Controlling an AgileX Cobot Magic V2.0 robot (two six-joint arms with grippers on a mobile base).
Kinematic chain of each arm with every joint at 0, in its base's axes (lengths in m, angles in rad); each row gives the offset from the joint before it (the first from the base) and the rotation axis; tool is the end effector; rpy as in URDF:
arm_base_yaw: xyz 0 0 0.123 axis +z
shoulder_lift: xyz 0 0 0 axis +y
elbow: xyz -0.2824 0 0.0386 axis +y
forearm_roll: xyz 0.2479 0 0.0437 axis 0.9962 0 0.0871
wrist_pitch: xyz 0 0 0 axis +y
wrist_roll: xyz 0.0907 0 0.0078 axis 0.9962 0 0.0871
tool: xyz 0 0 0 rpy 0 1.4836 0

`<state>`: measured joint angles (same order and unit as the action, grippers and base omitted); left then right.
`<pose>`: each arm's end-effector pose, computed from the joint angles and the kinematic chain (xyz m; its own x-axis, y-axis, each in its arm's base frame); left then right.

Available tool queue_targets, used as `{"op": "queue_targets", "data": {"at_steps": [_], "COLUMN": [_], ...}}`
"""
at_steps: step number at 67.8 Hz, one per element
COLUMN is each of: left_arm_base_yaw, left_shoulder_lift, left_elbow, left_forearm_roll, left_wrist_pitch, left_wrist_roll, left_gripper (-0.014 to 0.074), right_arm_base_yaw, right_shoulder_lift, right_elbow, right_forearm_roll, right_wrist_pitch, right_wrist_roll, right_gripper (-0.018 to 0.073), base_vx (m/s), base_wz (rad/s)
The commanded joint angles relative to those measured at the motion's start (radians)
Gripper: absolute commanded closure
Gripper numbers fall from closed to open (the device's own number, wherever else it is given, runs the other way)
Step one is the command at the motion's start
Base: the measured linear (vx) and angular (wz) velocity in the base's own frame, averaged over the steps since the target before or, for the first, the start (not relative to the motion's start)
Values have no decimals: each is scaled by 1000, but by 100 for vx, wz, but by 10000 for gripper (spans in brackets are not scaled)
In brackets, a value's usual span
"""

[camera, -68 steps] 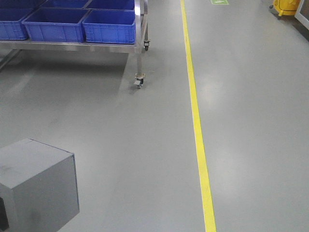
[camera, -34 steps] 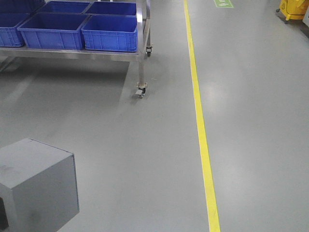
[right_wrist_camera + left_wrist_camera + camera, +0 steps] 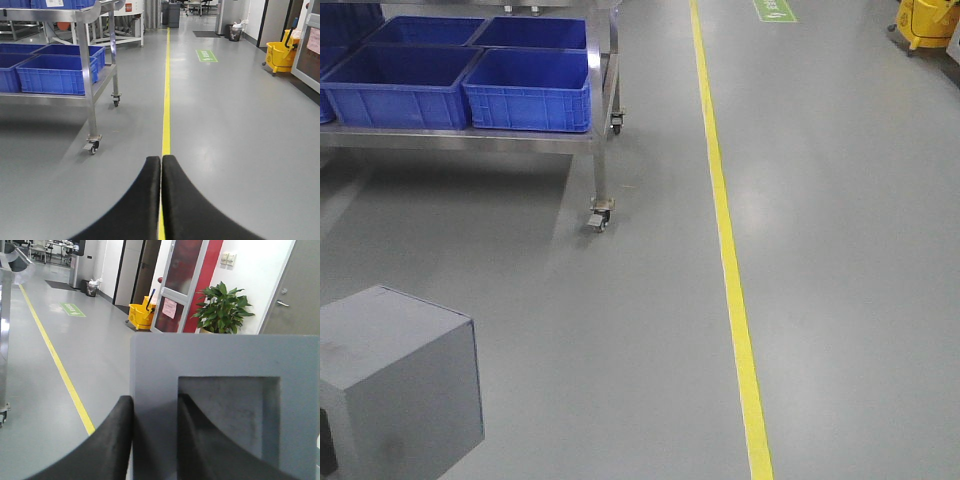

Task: Sort gray base to blue bin
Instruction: 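Drive the base away from the table, turning toward the shelf aisle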

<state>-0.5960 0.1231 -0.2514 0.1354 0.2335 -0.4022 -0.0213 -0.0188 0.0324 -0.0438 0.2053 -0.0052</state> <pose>0.0477 -0.0289 0.2695 -0.1557 -0.2170 -0.9637 0.5122 0.8164 -0.2666 0.0556 -0.0020 0.1845 -0.1324 -0.0453 -0.9902 0.0238 0.9985 -0.0488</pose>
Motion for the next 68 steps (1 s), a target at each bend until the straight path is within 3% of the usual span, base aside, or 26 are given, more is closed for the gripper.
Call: {"op": "queue_targets", "data": {"at_steps": [1, 68], "left_arm_base_yaw": [-6, -6], "left_shoulder_lift": [8, 8], "left_elbow": [-30, -30], "left_forearm_roll": [-7, -7], "left_wrist_pitch": [-109, -109], "left_wrist_roll": [-4, -4], "left_gripper": [603, 603], "right_arm_base_yaw": [-5, -5], "right_shoulder_lift": [-7, -7], "right_elbow": [4, 4], "right_forearm_roll": [-9, -9], "right_wrist_pitch": [-79, -81], "right_wrist_roll": [-7, -7], "right_gripper": [564, 564], "base_vx": [39, 41], "base_wz": [-6, 1]}}
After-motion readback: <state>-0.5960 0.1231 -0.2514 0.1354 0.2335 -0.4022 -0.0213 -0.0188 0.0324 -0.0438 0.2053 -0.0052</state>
